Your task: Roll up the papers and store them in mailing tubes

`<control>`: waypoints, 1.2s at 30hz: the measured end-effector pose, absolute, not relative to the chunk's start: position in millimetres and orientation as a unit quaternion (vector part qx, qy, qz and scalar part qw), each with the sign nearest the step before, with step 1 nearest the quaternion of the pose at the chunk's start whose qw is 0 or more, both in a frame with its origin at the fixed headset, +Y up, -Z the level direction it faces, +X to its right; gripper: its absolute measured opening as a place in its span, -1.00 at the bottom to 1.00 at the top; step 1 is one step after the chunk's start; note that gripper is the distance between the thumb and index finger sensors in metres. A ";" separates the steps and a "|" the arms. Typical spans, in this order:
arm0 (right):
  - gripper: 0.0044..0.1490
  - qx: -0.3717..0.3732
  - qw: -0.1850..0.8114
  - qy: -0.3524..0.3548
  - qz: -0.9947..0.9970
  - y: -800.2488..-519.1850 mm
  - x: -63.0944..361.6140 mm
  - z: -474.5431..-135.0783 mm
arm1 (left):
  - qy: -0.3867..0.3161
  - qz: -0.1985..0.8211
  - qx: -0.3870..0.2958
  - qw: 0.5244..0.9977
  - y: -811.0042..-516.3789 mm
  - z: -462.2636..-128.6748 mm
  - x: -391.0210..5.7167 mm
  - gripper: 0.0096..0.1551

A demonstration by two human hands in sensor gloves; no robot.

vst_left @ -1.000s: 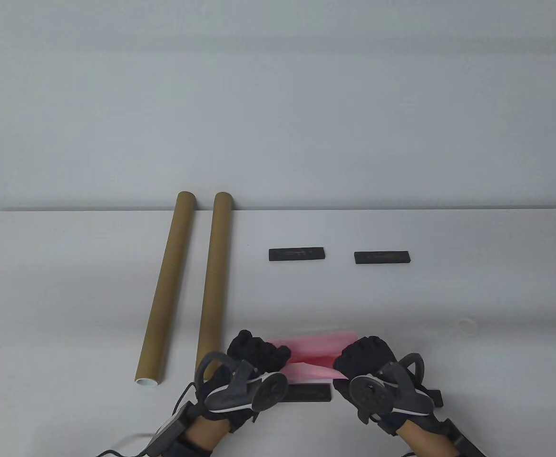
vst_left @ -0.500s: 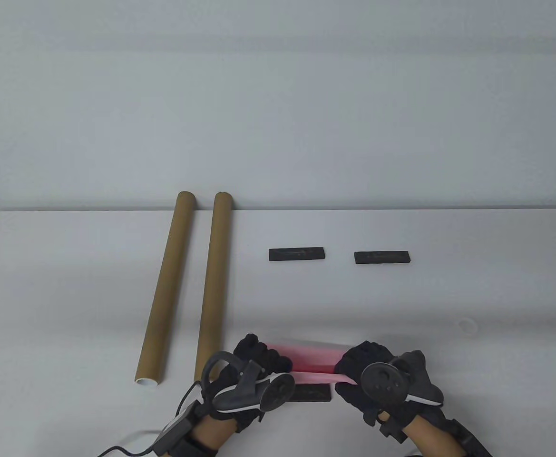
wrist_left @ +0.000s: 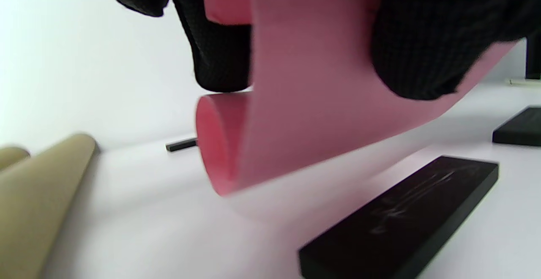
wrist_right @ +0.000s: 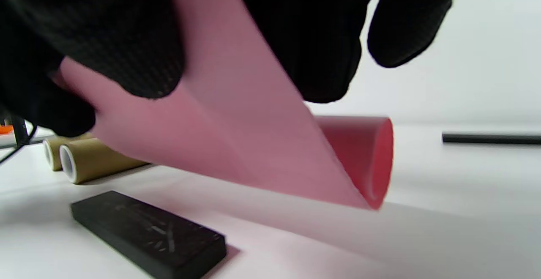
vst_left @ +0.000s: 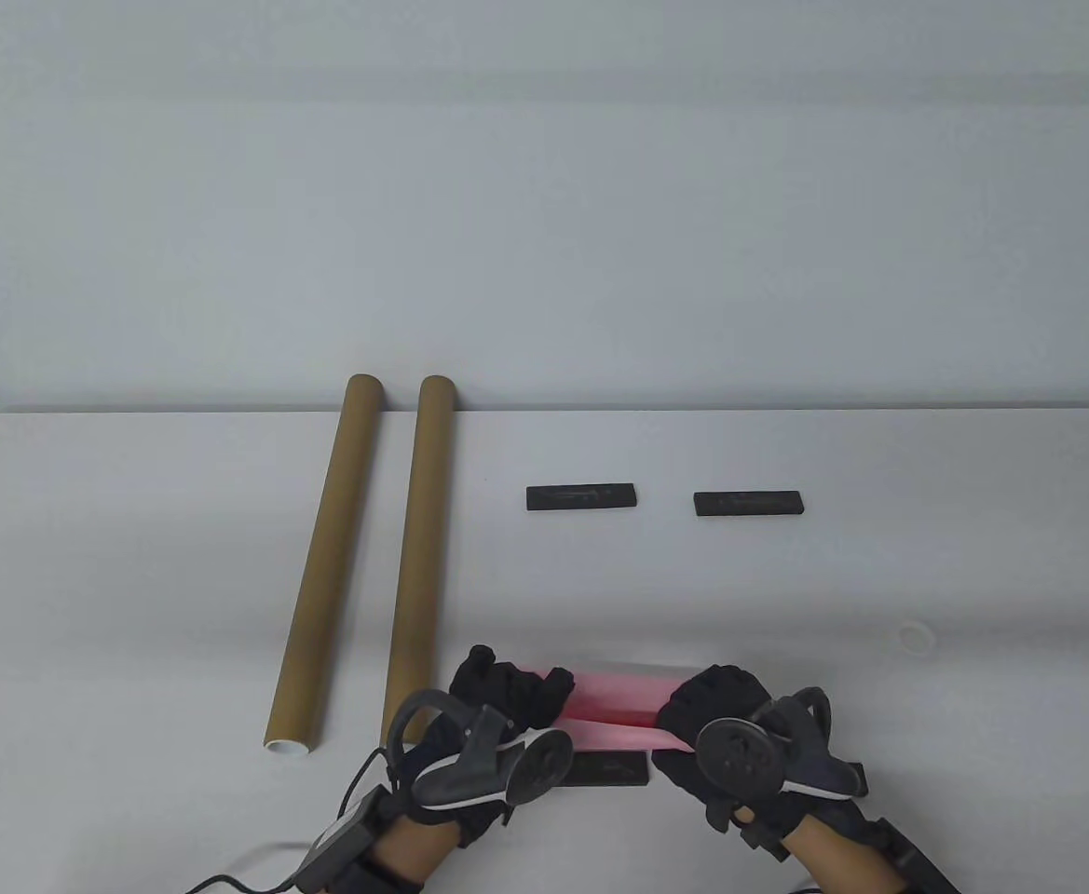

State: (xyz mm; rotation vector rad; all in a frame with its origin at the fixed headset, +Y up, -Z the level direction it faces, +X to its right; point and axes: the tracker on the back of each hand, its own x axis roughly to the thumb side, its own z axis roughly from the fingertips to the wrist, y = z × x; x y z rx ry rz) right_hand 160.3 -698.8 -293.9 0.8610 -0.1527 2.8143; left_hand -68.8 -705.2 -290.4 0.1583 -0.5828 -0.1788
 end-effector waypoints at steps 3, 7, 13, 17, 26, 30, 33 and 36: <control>-0.57 0.272 0.147 0.000 0.951 -702.0 166.0 -299.0 | -0.303 -0.103 0.104 0.942 -704.5 -286.7 -63.7 -0.05; -0.51 0.255 0.169 0.023 0.952 -704.3 170.4 -301.8 | -0.297 -0.103 0.102 0.944 -701.9 -288.7 -60.5 -0.38; -0.07 0.327 -0.022 -0.146 0.934 -693.6 159.3 -280.9 | -0.262 0.042 -0.030 0.964 -708.5 -303.8 -74.0 -0.58; -0.42 0.314 -0.016 -0.142 0.938 -694.7 153.5 -282.2 | -0.263 0.040 -0.042 0.963 -710.4 -304.7 -76.4 -0.58; -0.52 0.283 0.149 0.020 0.947 -704.3 165.5 -300.0 | -0.314 -0.126 0.115 0.934 -706.0 -288.2 -66.3 -0.05; -0.52 0.266 0.195 0.075 0.941 -709.5 166.6 -303.7 | -0.308 -0.107 0.107 0.939 -704.1 -289.5 -65.8 -0.30; -0.27 0.273 0.159 0.015 0.949 -707.1 165.7 -299.0 | -0.283 -0.044 0.055 0.957 -704.1 -295.9 -70.4 -0.51; -0.07 0.315 0.023 -0.096 0.944 -701.2 160.3 -286.6 | -0.259 0.017 -0.010 0.966 -706.6 -303.0 -75.8 -0.54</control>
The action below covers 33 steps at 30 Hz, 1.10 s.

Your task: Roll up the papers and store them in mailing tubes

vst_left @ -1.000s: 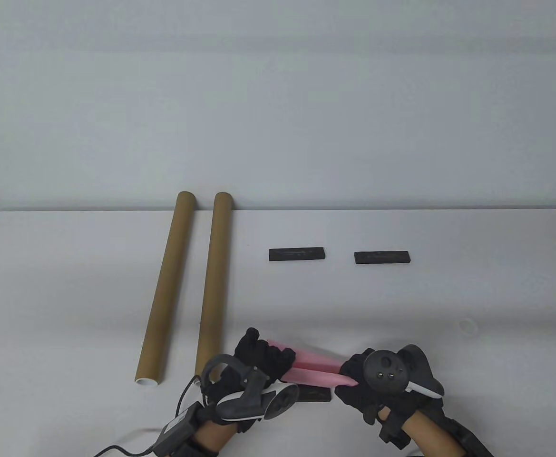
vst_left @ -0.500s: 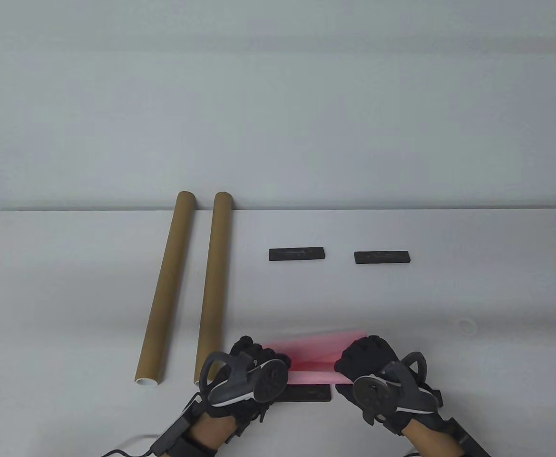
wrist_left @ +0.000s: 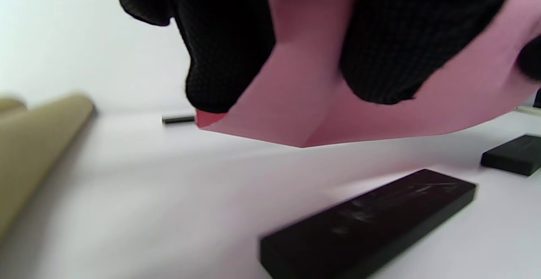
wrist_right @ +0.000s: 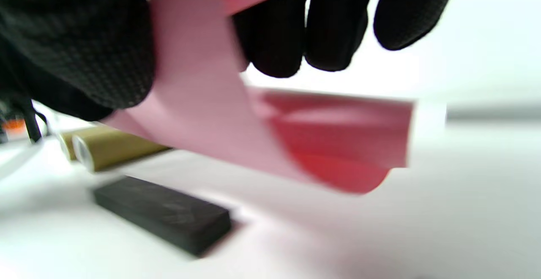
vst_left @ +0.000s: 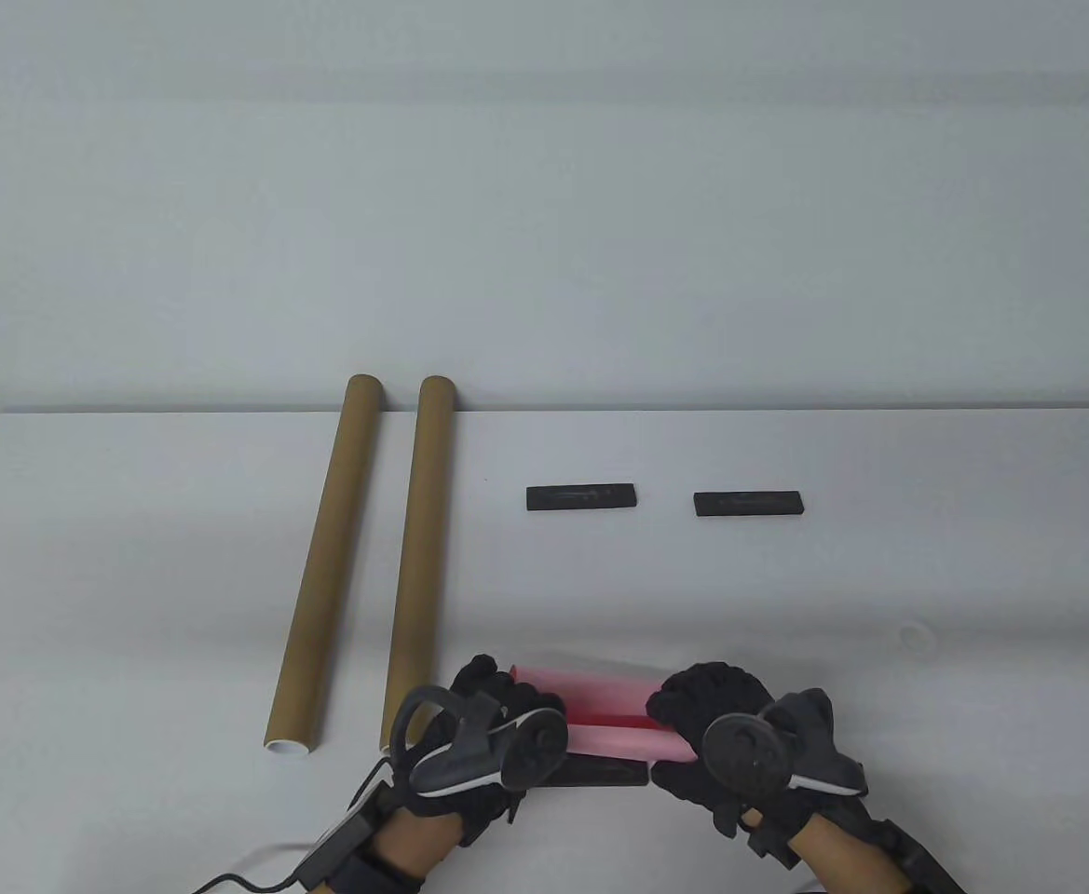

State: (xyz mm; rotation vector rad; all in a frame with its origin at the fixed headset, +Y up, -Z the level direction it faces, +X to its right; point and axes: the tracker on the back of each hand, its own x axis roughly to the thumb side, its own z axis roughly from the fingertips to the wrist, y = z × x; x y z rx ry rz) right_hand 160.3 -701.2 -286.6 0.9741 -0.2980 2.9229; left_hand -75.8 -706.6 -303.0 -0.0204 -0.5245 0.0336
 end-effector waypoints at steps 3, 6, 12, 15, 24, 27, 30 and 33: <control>-0.29 0.322 -0.003 -0.152 0.935 -697.5 156.7 -279.1 | -0.256 0.060 -0.060 0.963 -709.7 -306.6 -78.3 -0.55; -0.49 0.309 0.043 -0.115 0.943 -697.3 156.1 -282.8 | -0.256 0.038 -0.038 0.965 -710.6 -302.4 -77.2 -0.49; -0.51 0.276 0.167 0.016 0.946 -703.9 162.6 -295.1 | -0.318 -0.138 0.123 0.930 -701.6 -286.8 -66.1 -0.09; -0.47 0.272 0.199 0.036 0.941 -705.5 167.8 -298.8 | -0.310 -0.100 0.111 0.939 -700.2 -290.3 -66.3 -0.29; -0.28 0.312 0.010 -0.147 0.938 -700.6 157.8 -282.4 | -0.253 0.064 -0.058 0.964 -714.3 -312.7 -81.0 -0.54; -0.43 0.300 0.087 -0.098 0.945 -704.9 160.3 -286.6 | -0.259 0.044 -0.044 0.964 -713.5 -309.8 -79.4 -0.53; -0.46 0.290 0.105 -0.058 0.949 -706.9 163.2 -291.2 | -0.273 -0.011 0.013 0.962 -712.2 -303.5 -75.6 -0.30; -0.45 0.281 0.140 -0.018 0.949 -709.3 167.6 -296.9 | -0.314 -0.108 0.090 0.939 -708.8 -295.5 -68.7 -0.18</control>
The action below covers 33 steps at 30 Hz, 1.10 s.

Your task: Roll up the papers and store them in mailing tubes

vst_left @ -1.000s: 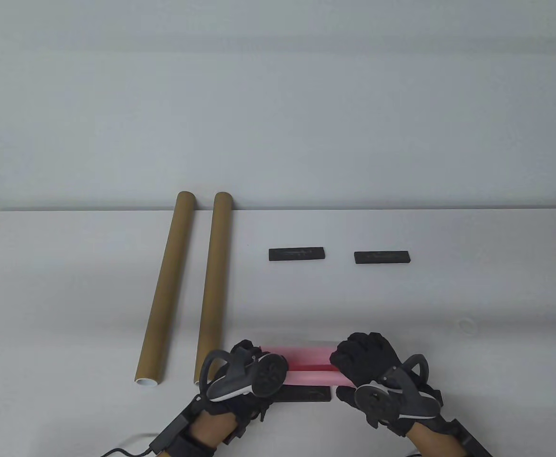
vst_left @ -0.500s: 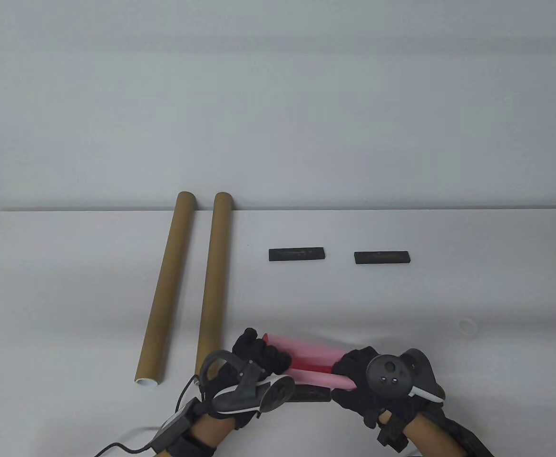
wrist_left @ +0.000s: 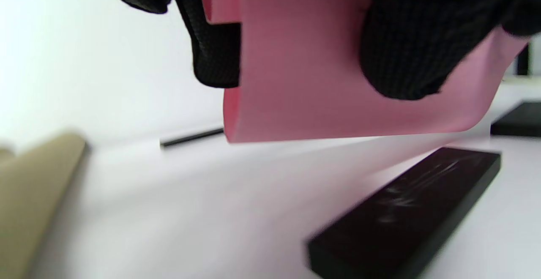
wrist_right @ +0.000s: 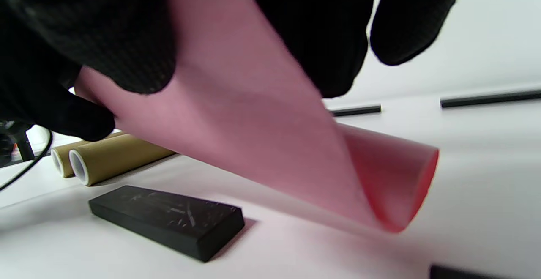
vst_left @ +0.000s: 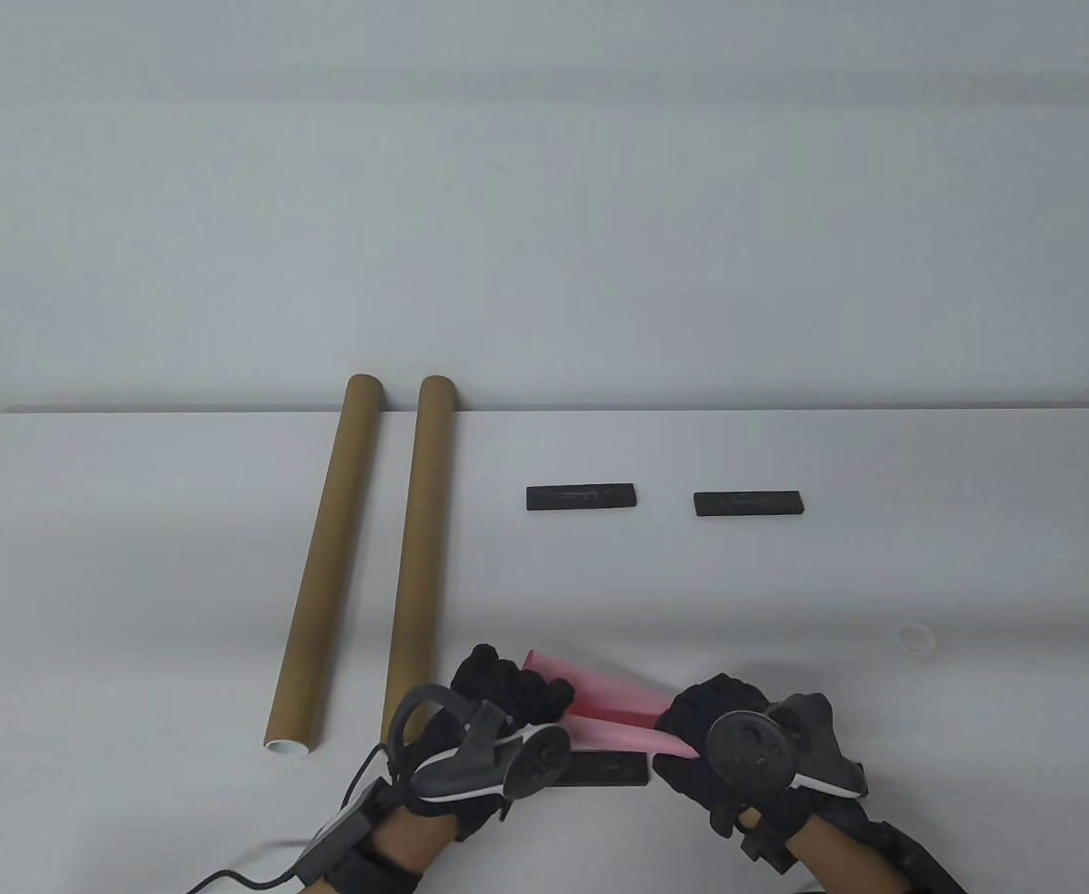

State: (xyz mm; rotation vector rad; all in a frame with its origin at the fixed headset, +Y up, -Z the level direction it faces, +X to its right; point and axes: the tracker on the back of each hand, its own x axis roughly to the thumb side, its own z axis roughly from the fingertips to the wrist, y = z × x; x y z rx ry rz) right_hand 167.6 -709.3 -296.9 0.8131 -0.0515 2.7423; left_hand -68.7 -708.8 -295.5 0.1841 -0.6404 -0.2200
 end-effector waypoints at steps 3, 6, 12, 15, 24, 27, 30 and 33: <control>-0.39 0.283 0.174 0.015 0.943 -713.0 170.6 -299.6 | -0.314 -0.112 0.103 0.937 -706.5 -294.1 -66.3 -0.26; -0.20 0.288 0.142 -0.018 0.947 -710.9 170.1 -296.1 | -0.295 -0.063 0.061 0.952 -707.5 -299.4 -69.8 -0.44; -0.23 0.309 0.035 -0.130 0.941 -700.9 162.6 -283.3 | -0.262 0.077 -0.073 0.959 -714.2 -314.6 -82.9 -0.54; -0.39 0.305 0.050 -0.114 0.944 -700.7 163.5 -285.6 | -0.264 0.063 -0.067 0.960 -714.8 -314.0 -81.6 -0.53; -0.38 0.288 0.116 -0.041 0.950 -705.4 174.4 -297.3 | -0.321 -0.107 0.130 0.932 -703.8 -292.0 -69.1 -0.15; -0.28 0.290 0.112 -0.041 0.950 -705.7 174.5 -296.5 | -0.305 -0.068 0.101 0.945 -704.4 -295.9 -70.7 -0.31; -0.08 0.297 0.065 -0.098 0.948 -702.2 171.6 -290.1 | -0.282 0.020 0.018 0.959 -709.0 -304.8 -77.4 -0.47; -0.14 0.301 0.039 -0.149 0.941 -697.3 169.0 -284.7 | -0.272 0.087 -0.051 0.957 -711.6 -310.6 -83.0 -0.50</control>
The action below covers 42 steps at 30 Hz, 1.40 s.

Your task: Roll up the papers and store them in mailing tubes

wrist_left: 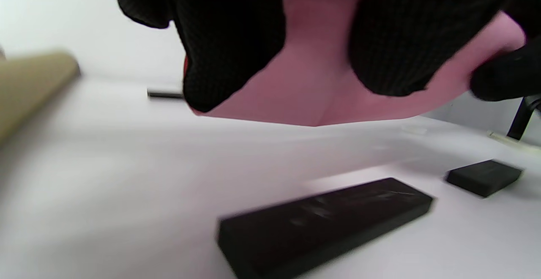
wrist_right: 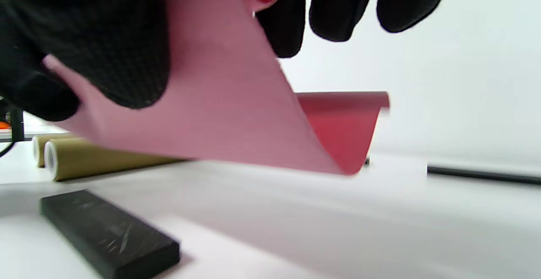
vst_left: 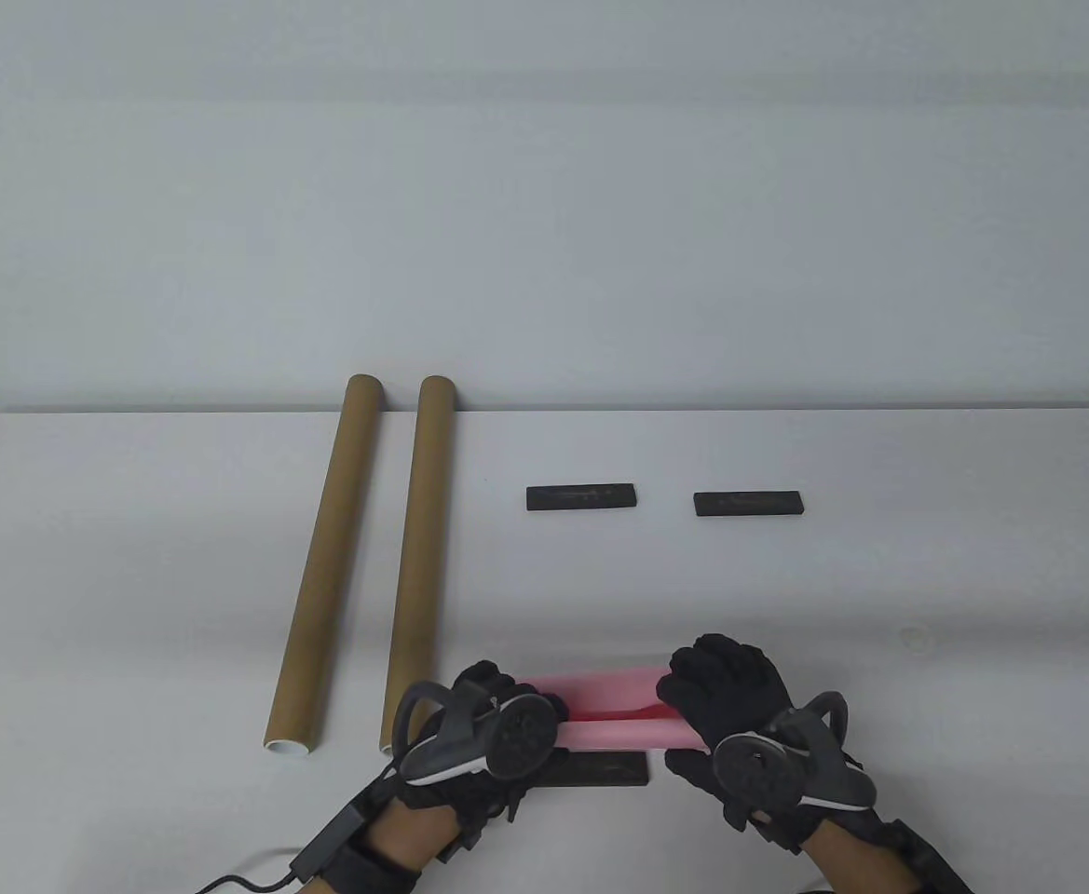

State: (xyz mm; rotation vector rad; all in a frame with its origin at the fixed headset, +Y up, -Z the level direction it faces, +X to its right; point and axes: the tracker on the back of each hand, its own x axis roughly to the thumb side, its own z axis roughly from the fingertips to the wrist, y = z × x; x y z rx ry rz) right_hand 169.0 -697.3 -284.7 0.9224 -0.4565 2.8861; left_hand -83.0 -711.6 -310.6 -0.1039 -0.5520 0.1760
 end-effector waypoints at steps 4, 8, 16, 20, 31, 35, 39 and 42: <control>-0.41 0.295 0.044 -0.147 0.943 -695.3 168.1 -285.8 | -0.263 0.093 -0.063 0.958 -710.8 -311.4 -85.9 -0.48; -0.42 0.287 0.077 -0.113 0.948 -696.6 173.0 -291.1 | -0.273 0.006 0.026 0.962 -707.1 -303.0 -80.2 -0.21; -0.19 0.288 0.096 -0.088 0.949 -697.9 175.3 -292.2 | -0.281 -0.041 0.092 0.955 -700.3 -295.0 -74.4 -0.34; -0.12 0.299 0.043 -0.134 0.944 -693.7 172.6 -286.3 | -0.258 0.051 0.010 0.965 -704.4 -306.2 -83.0 -0.43; -0.34 0.295 0.088 -0.095 0.947 -693.4 177.7 -291.2 | -0.299 -0.072 0.106 0.946 -703.8 -291.6 -72.2 -0.11; -0.17 0.295 0.088 -0.090 0.947 -694.0 178.9 -291.0 | -0.287 -0.037 0.096 0.953 -700.4 -295.3 -73.7 -0.34; -0.17 0.297 0.066 -0.142 0.942 -689.3 176.6 -285.6 | -0.277 0.021 0.035 0.960 -705.7 -303.5 -80.1 -0.43; -0.33 0.299 0.078 -0.145 0.940 -688.7 176.8 -285.0 | -0.273 0.022 0.021 0.962 -709.1 -304.3 -81.8 -0.38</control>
